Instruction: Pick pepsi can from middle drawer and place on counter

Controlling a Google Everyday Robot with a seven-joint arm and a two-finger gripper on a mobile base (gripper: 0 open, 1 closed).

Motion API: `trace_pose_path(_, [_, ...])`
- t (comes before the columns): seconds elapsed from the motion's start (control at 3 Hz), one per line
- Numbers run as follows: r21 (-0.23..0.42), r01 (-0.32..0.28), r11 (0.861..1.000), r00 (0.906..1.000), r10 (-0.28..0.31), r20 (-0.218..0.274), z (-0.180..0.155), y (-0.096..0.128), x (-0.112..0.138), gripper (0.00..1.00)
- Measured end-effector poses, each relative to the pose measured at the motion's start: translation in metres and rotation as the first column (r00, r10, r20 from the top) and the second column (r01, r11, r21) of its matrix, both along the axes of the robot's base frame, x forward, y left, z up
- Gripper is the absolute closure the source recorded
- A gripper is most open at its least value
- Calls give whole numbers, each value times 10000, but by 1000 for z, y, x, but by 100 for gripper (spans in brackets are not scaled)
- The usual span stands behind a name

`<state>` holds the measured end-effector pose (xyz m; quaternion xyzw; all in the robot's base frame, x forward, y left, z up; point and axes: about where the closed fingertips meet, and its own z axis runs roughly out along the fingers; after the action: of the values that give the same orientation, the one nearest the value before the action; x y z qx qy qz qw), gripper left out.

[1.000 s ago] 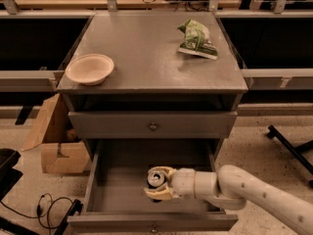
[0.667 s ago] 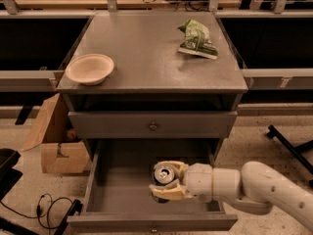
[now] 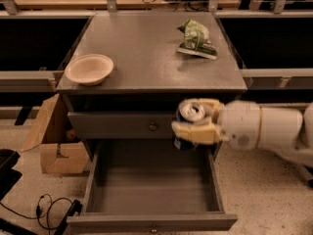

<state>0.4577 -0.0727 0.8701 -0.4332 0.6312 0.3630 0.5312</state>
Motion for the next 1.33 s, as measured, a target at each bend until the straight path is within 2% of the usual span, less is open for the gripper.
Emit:
trace_pose_path(0.33, [-417,923,9949,9955,-913,246,74,-2,61,100])
trace_pose_path(0.67, [-666,1968,9782,9802,-1949,336,119,-11,128,100])
trace_pose_path(1.0, [-506,2480,9674,9688,-2475,158,138,8,192,100])
trace_pose_path(1.33, [-80,2302,9731,9730,-2301,163,135,72,253,100])
